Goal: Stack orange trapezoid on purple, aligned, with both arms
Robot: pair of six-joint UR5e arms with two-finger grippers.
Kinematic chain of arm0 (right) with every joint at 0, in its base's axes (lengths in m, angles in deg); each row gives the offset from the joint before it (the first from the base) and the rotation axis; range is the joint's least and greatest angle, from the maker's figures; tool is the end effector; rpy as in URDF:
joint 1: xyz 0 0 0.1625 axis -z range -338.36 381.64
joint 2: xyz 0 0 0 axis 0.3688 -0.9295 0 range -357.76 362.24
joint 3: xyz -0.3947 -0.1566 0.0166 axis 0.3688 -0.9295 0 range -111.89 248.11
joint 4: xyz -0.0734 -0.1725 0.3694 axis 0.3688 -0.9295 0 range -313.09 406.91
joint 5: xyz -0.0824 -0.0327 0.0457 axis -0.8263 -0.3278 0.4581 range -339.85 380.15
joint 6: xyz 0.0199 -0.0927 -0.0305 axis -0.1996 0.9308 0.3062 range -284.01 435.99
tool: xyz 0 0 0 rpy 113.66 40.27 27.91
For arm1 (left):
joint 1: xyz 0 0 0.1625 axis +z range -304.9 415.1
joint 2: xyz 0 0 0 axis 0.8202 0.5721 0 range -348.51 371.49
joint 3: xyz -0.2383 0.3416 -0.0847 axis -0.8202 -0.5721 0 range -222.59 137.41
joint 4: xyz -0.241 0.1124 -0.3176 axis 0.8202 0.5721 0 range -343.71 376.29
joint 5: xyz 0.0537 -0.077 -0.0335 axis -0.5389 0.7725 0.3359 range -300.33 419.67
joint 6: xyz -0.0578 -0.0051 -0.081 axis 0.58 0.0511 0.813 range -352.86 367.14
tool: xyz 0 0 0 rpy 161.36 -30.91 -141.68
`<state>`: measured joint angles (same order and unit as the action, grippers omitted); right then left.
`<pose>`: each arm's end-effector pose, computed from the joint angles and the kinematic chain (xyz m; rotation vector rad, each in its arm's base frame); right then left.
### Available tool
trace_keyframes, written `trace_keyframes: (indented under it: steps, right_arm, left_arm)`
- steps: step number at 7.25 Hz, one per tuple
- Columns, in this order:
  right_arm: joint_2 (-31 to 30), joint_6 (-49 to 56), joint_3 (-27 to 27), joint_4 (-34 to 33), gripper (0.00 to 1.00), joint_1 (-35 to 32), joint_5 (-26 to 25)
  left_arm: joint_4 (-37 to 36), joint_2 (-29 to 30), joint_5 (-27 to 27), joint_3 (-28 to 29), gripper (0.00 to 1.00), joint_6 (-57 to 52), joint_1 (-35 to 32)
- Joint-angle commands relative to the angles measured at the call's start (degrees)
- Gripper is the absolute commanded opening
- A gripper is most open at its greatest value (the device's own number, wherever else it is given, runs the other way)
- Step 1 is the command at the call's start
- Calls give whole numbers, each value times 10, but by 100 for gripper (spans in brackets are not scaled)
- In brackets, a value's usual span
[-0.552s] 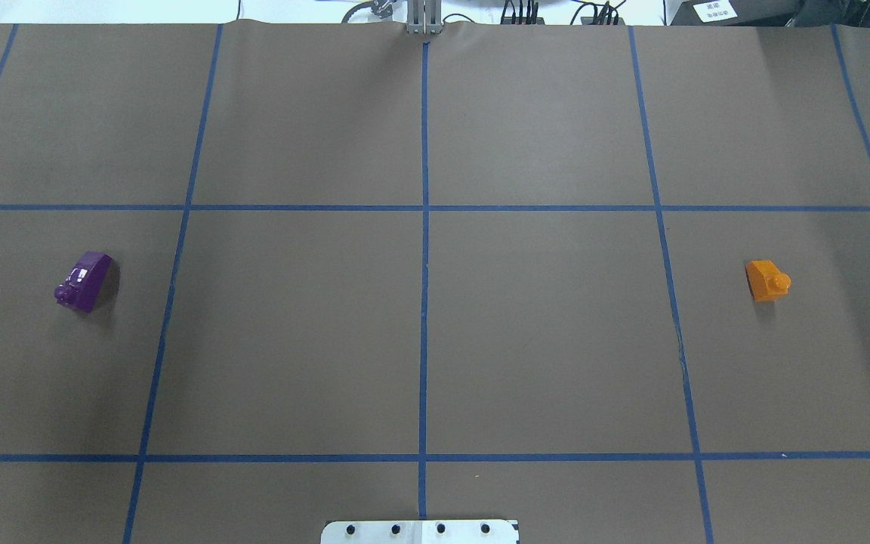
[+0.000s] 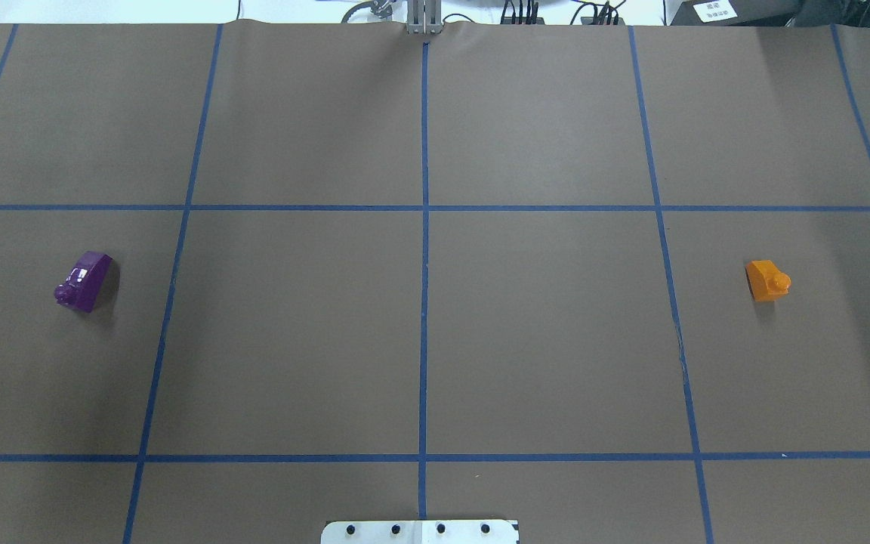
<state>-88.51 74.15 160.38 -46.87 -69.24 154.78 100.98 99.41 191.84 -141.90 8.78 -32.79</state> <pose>0.0707 -0.4823 0.6518 -0.0441 -0.7787 0.0605 -0.0490 -0.4778 0.6083 0.0078 0.7366 0.0202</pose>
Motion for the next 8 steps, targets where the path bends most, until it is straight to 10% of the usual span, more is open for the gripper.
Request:
trace_keyframes:
  steps: [1,6,8]
  right_arm:
    - [0,0,5,0,100,0,0]
    - [0,-3,9,0,100,0,3]
    - [0,-4,10,0,100,1,3]
  left_arm:
    - [2,6,3,-62,100,2,3]
    - [83,40,22,-55,100,139,140]
    - [255,-4,4,-51,100,313,209]
